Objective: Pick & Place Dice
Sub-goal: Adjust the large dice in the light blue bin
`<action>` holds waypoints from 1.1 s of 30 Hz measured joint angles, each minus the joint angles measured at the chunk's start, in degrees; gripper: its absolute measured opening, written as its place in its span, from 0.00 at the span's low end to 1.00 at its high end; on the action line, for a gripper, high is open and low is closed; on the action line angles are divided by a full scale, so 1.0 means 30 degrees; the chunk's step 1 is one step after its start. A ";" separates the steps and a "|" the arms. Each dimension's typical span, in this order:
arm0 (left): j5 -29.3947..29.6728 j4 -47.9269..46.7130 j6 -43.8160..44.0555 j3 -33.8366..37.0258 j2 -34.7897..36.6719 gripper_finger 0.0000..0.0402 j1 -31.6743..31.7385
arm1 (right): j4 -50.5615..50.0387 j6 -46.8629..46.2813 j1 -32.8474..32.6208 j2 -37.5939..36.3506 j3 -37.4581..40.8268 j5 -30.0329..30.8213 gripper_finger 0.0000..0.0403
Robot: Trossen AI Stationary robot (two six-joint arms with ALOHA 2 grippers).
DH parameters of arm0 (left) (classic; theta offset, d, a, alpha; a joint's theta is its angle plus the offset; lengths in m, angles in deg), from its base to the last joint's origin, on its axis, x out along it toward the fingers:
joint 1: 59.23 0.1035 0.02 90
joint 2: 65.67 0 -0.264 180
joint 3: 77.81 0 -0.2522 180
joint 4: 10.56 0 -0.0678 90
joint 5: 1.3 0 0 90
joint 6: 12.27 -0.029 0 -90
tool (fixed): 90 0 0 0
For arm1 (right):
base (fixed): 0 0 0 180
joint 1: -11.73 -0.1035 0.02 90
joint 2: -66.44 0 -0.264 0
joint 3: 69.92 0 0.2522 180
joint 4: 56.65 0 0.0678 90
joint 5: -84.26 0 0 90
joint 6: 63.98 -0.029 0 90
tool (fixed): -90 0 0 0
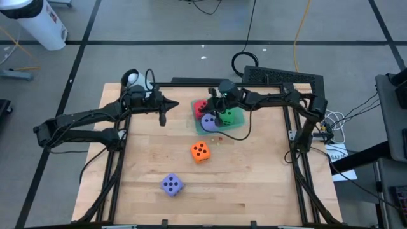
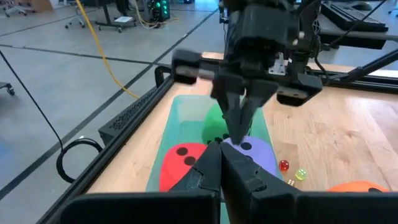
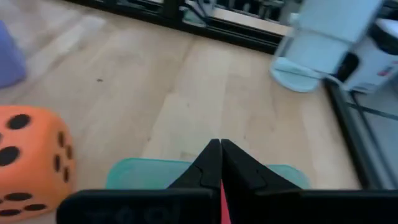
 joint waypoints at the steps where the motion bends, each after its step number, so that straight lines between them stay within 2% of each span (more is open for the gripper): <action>1: 0.0000 -0.0086 0.0000 0.0000 0.0000 0.02 0.0000 | -0.0074 -0.0017 0.0002 -0.0121 0.0000 0.0525 0.00; 5: 0.0000 -0.0374 -0.0174 0.0000 0.0000 0.01 0.0001 | -0.0389 -0.0290 0.0431 -0.0177 0.0000 0.1434 0.00; 10: 0.0000 -0.0430 -0.0277 0.0000 0.0000 0.02 0.0004 | -0.0614 -0.0490 0.0747 0.0470 -0.0011 0.1459 0.00; 14: -0.0176 -0.0886 0.0956 0.0000 -0.0231 0.01 -0.0067 | -0.1625 -0.0523 0.0871 0.0453 -0.0005 0.1546 0.00; 21: -0.0356 -0.1115 0.2142 0.0000 -0.2794 0.02 -0.1061 | -0.5265 -0.2510 0.1575 -0.1345 -0.0022 0.0913 0.00; 27: 0.0292 -0.0290 0.2703 0.0000 -0.5583 0.01 -0.1552 | -0.9569 -0.2706 0.0303 -0.2383 -0.0007 0.1523 0.00; 30: 0.0656 -0.0238 0.3116 0.0000 -0.6775 0.02 -0.1523 | -1.0890 -0.3390 -0.0428 -0.2407 0.0004 0.2458 0.00; 33: 0.0653 -0.0273 0.3560 0.0000 -0.7750 0.01 -0.1336 | -1.1208 -0.4095 -0.0873 -0.2408 0.0011 0.2562 0.00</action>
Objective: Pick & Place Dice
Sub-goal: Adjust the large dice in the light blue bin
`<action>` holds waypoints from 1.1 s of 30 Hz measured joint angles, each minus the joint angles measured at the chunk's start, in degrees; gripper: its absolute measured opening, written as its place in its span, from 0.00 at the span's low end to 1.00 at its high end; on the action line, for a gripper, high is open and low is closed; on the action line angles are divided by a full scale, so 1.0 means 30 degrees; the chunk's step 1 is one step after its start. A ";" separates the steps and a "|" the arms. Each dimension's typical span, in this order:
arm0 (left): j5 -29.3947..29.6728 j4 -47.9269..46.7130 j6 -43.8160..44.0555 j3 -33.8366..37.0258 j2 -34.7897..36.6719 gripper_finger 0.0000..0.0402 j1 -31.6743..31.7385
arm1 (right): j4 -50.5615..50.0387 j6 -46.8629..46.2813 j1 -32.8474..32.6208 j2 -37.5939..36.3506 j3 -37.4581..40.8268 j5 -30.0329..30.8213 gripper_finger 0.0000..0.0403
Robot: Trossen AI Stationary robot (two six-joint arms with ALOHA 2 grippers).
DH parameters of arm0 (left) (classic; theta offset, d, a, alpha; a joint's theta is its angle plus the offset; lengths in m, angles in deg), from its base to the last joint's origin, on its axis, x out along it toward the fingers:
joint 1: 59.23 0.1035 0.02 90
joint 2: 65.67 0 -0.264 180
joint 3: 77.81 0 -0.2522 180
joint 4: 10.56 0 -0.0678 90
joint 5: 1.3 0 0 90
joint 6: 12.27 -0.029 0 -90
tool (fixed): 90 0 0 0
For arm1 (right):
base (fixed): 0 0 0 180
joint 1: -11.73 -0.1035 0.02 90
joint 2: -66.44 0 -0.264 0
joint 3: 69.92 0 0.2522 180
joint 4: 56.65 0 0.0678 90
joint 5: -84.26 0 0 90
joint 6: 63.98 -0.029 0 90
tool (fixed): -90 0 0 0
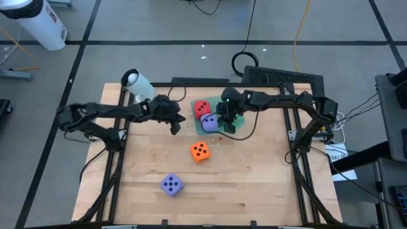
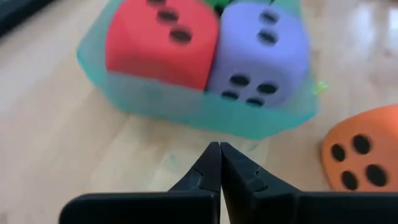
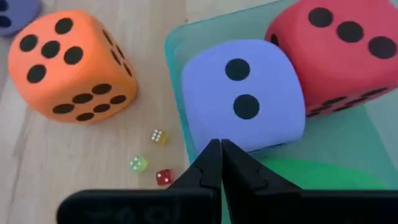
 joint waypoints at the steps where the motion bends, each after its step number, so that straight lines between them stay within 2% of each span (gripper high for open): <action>1: -0.0023 0.0024 0.0119 0.0000 -0.0272 0.01 0.0075 | 0.0001 -0.0221 -0.0131 -0.0011 -0.0011 0.0380 0.00; 5: -0.0029 0.0559 0.0319 0.0000 -0.0947 0.02 0.0457 | 0.0006 -0.0506 -0.0395 0.0084 -0.0011 0.2874 0.00; 11: -0.0312 0.1000 0.0453 -0.0015 -0.1037 0.01 0.1102 | 0.0066 -0.1090 -0.0322 0.0645 -0.0024 0.3413 0.00; 15: -0.0686 0.1071 0.0516 -0.0015 -0.1029 0.01 0.1529 | 0.0773 -0.1196 -0.0322 0.1433 -0.0033 0.3024 0.00; 21: -0.0733 0.1348 0.0439 -0.0015 -0.1037 0.01 0.1605 | 0.3571 -0.1160 -0.0337 0.2828 -0.0047 0.0327 0.00; 27: -0.0734 0.1339 0.0419 -0.0015 -0.1037 0.01 0.1598 | 0.3581 -0.1458 -0.0315 0.2902 -0.0060 0.0842 0.00; 33: -0.0733 0.1415 0.0316 -0.0015 -0.1033 0.02 0.1591 | 0.3022 -0.1488 -0.0460 0.1301 0.0011 0.1192 0.00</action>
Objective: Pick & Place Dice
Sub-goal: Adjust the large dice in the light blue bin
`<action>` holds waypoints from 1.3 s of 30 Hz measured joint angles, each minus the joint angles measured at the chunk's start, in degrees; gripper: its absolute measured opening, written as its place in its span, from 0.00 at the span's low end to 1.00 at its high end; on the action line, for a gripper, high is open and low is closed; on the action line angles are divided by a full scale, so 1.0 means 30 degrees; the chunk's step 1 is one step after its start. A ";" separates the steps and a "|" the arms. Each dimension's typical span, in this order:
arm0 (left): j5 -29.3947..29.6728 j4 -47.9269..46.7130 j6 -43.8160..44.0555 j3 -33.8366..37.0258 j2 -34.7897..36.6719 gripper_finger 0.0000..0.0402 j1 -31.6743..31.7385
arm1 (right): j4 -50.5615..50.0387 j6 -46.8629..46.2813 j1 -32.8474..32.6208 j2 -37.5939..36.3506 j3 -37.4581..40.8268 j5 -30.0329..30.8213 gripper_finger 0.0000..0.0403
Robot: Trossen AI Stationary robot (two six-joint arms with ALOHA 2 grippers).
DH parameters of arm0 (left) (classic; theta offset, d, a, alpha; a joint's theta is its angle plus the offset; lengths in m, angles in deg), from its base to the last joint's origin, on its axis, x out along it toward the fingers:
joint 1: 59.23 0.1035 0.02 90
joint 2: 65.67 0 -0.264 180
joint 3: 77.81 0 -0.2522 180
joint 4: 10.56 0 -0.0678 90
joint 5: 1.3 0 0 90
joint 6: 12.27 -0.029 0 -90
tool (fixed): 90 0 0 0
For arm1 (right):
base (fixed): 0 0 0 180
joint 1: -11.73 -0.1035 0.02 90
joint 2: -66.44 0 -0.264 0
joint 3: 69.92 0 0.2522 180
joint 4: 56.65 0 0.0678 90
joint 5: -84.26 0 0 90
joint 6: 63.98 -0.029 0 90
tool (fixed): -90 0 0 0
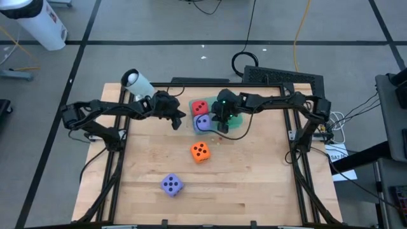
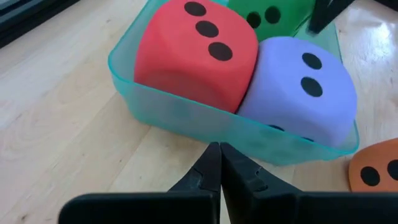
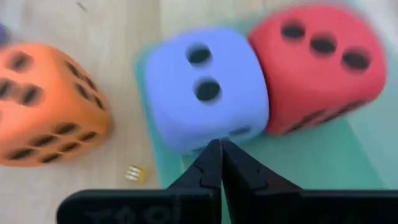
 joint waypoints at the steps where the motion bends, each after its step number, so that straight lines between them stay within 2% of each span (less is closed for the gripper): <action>1: 0.0002 0.0106 0.0000 0.0000 -0.0001 0.02 0.0003 | -0.0017 0.0004 -0.0109 -0.0328 0.0000 0.0004 0.00; 4: 0.0007 0.0217 0.0007 0.0000 0.0004 0.01 0.0000 | -0.0438 0.0035 -0.0566 -0.1417 -0.0006 0.1190 0.00; 11: 0.0022 0.0251 0.0007 0.0000 0.0004 0.01 0.0000 | -0.4310 0.0061 -0.0607 -0.3368 -0.0027 0.6600 0.00; 15: 0.0027 0.0492 0.0019 0.0000 0.0004 0.01 -0.0001 | -0.5494 -0.0134 0.0613 -0.3359 0.0119 0.7536 0.00; 19: -0.0400 0.0608 -0.0219 0.0000 0.0004 0.01 -0.0155 | -0.5177 -0.0070 0.1997 -0.3086 0.0857 0.7555 0.00; 21: -0.0421 0.0672 -0.1447 0.0000 0.0004 0.01 -0.0425 | -0.5443 -0.0279 0.2624 -0.3099 0.1211 0.7293 0.00; 26: -0.0304 0.1327 -0.4619 0.0000 0.0011 0.01 -0.1313 | -0.5692 -0.0279 0.3630 -0.3127 0.1969 0.4714 0.00; 29: -0.0284 0.1216 -0.4177 0.0000 0.0011 0.02 -0.1552 | -0.5140 0.0036 0.3672 -0.3131 0.2320 0.3742 0.00; 35: 0.0187 0.0336 -0.2208 0.0000 0.0011 0.01 -0.1370 | -0.4021 0.0240 0.3482 -0.3127 0.2985 0.3536 0.00; 39: 0.1222 0.0248 -0.1750 0.0000 0.0011 0.02 -0.1348 | -0.2494 0.0112 0.3477 -0.2399 0.3311 0.1468 0.00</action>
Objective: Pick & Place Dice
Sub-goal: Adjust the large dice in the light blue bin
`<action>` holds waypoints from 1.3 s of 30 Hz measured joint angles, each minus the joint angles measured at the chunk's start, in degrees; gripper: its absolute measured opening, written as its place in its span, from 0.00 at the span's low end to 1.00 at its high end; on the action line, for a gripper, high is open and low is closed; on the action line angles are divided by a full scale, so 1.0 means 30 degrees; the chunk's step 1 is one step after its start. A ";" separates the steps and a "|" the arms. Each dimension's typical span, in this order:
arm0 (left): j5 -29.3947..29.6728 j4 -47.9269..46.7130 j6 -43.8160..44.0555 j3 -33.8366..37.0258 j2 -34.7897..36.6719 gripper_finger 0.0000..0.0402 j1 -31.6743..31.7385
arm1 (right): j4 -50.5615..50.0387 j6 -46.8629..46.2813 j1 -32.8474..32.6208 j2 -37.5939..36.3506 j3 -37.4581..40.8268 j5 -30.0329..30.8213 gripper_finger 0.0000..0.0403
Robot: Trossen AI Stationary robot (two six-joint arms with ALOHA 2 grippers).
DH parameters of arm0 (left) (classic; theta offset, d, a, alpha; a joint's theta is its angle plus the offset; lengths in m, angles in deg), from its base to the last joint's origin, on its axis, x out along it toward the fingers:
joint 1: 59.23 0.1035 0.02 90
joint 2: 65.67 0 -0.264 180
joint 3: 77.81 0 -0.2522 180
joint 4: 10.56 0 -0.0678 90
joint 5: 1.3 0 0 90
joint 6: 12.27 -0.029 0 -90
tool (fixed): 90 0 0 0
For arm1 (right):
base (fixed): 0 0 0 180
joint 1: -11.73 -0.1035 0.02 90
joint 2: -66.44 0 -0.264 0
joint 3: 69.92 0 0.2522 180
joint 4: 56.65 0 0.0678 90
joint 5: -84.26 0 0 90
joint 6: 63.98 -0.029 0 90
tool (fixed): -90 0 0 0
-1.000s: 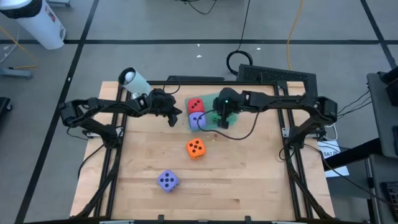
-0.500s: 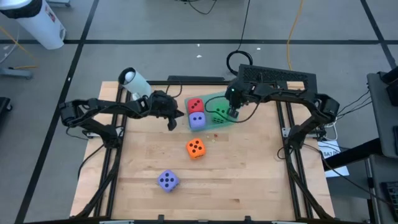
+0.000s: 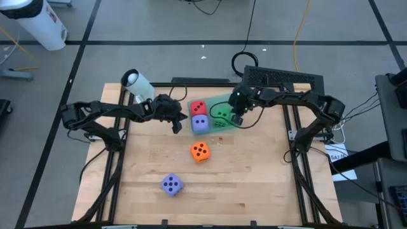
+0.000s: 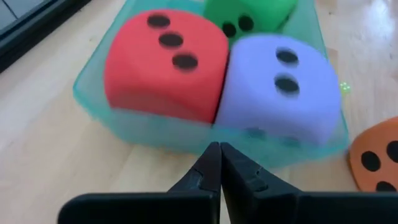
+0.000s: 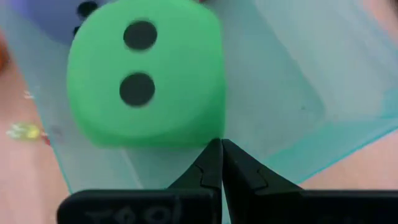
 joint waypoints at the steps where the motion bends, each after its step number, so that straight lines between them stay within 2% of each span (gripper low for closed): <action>1: -0.0027 0.0049 -0.0078 0.0000 0.0000 0.02 -0.0007 | 0.0209 -0.0078 -0.0121 0.0252 0.0004 -0.0457 0.00; 10: -0.0048 0.0392 -0.0583 0.0000 -0.0089 0.01 0.0094 | 0.2681 0.0619 -0.1685 0.2124 0.0047 -0.0954 0.00; 16: -0.0117 0.1469 -0.0626 -0.0013 -0.1407 0.01 0.0103 | 0.4165 0.2281 -0.2495 0.2173 0.0057 -0.3829 0.00; 22: -0.0219 0.2788 -0.0626 -0.0044 -0.2687 0.01 0.0103 | 0.3924 0.2409 -0.2529 0.2176 -0.0048 -0.3357 0.00; 28: -0.0144 0.3151 -0.0591 -0.0036 -0.2765 0.02 0.0124 | 0.3711 0.2315 -0.2486 0.2123 -0.0084 -0.3187 0.00; 39: -0.0111 0.2990 -0.0487 0.0000 -0.2221 0.03 0.0117 | 0.3050 0.1314 -0.2471 -0.0208 -0.0142 -0.2728 0.00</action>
